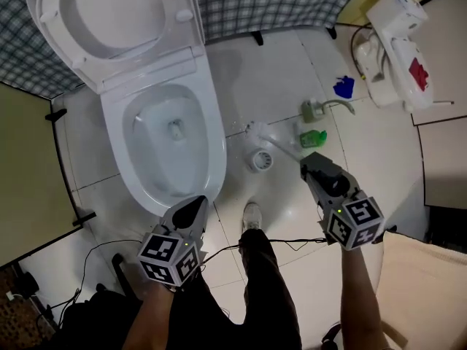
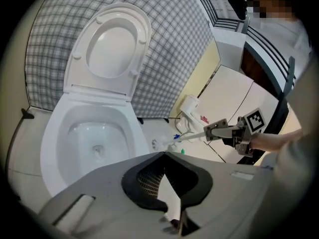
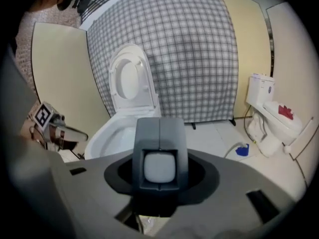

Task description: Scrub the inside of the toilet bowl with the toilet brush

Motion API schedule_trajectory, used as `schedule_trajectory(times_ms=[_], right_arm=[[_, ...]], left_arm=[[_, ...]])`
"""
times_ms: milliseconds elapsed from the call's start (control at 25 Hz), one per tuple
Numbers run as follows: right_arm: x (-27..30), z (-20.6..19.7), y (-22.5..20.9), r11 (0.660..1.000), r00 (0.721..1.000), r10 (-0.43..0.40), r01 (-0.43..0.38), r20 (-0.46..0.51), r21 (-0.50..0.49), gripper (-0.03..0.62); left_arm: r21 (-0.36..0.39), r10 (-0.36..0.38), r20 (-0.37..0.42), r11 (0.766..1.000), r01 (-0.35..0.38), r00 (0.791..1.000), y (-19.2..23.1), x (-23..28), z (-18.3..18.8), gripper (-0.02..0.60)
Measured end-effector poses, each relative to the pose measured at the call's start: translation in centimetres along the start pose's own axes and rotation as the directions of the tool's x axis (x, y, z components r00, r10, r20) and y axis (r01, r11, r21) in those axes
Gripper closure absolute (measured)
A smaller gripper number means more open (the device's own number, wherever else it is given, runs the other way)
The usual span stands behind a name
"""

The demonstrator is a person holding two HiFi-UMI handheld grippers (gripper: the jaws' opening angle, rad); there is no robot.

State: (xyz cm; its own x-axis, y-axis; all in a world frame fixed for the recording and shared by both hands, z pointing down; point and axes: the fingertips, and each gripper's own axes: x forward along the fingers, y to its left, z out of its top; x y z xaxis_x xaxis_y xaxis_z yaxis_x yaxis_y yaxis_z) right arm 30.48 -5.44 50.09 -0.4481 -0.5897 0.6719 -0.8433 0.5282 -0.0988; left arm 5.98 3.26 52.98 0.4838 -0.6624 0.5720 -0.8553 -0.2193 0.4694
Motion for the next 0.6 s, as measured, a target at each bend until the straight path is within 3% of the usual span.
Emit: schedule_trajectory(times_ms=[160,320,600], right_arm=[[3.3,-6.2,-1.0,0.998,0.990,-0.033,0.024,-0.140,-0.065,0.414],[6.6,-12.2,-2.0,0.995,0.962,-0.057,0.032,-0.267,-0.095,0.414],[11.9,-16.4,-2.5,0.990,0.929,-0.065,0.015,-0.363,-0.140,0.414]], left_arm=[[-0.005,-0.001,-0.005,1.000,0.001,1.000,-0.5,1.1,-0.9,0.577],[-0.011,-0.006,-0.015,1.000,0.005,1.000,-1.5,1.5,-2.2,0.577],[-0.002,-0.019,0.006,1.000,0.019,1.000,-2.1,2.3,-3.0,0.577]])
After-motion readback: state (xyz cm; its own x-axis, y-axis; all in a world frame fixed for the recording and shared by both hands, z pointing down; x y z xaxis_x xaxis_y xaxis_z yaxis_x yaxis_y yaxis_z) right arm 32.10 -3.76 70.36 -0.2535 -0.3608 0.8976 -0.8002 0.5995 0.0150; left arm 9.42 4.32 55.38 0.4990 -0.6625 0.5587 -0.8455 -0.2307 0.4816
